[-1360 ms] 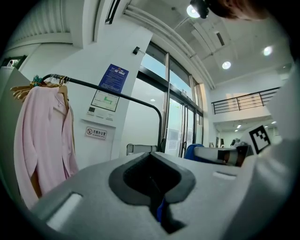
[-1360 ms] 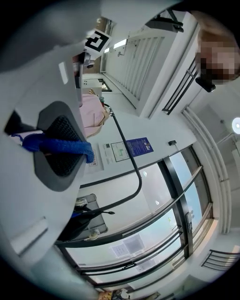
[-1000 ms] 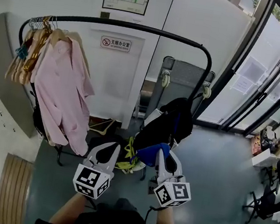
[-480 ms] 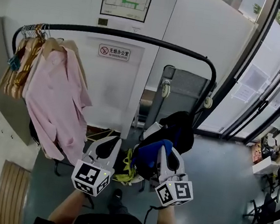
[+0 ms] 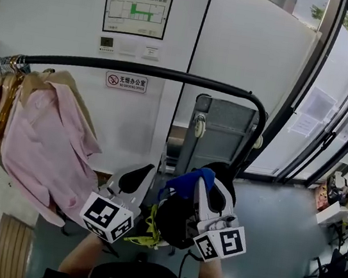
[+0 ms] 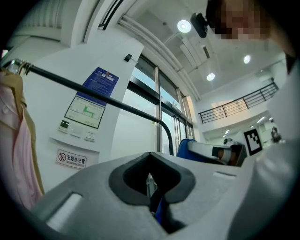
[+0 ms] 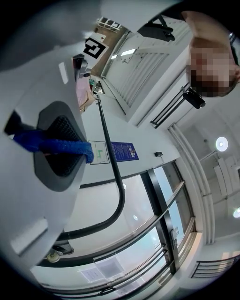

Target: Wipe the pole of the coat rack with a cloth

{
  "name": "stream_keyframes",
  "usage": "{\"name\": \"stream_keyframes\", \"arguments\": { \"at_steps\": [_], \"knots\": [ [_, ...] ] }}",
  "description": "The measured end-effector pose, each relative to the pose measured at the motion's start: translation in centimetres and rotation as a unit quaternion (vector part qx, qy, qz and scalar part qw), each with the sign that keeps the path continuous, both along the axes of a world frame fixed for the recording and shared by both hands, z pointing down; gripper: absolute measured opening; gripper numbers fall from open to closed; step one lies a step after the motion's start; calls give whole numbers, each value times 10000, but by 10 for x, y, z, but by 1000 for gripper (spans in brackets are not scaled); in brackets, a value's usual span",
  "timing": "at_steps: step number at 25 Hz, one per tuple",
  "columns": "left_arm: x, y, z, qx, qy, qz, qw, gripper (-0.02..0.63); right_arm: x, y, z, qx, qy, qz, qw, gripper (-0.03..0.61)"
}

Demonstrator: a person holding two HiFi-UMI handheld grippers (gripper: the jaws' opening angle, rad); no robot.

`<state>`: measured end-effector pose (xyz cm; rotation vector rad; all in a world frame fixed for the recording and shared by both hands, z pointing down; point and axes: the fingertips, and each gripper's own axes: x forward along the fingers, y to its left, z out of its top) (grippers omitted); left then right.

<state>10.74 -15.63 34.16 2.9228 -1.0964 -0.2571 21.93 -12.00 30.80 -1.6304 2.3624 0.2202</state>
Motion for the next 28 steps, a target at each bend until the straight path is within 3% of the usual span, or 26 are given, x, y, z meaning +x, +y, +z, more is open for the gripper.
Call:
{"name": "stream_keyframes", "arguments": {
  "at_steps": [6,10,14,18,23,28],
  "knots": [
    [-1,-36,-12,139,53,-184,9997,2,28,-45,-34,437,209,239,9985,34],
    [1,-56,-21,299,-9,-79,9995,2,42,-71,-87,1084,385,566,9917,34],
    [3,-74,-36,520,-91,31,9986,2,59,-95,-140,1451,429,944,9840,34],
    [-4,-89,-53,708,-52,25,9975,3,73,-117,-149,1209,432,1429,9814,34],
    [-23,-99,-56,699,43,20,9975,2,51,-133,-136,1100,412,1405,9831,34],
    [-46,-105,-51,526,114,-55,9985,2,-3,-141,-140,1240,564,1030,9853,34]
  ]
}}
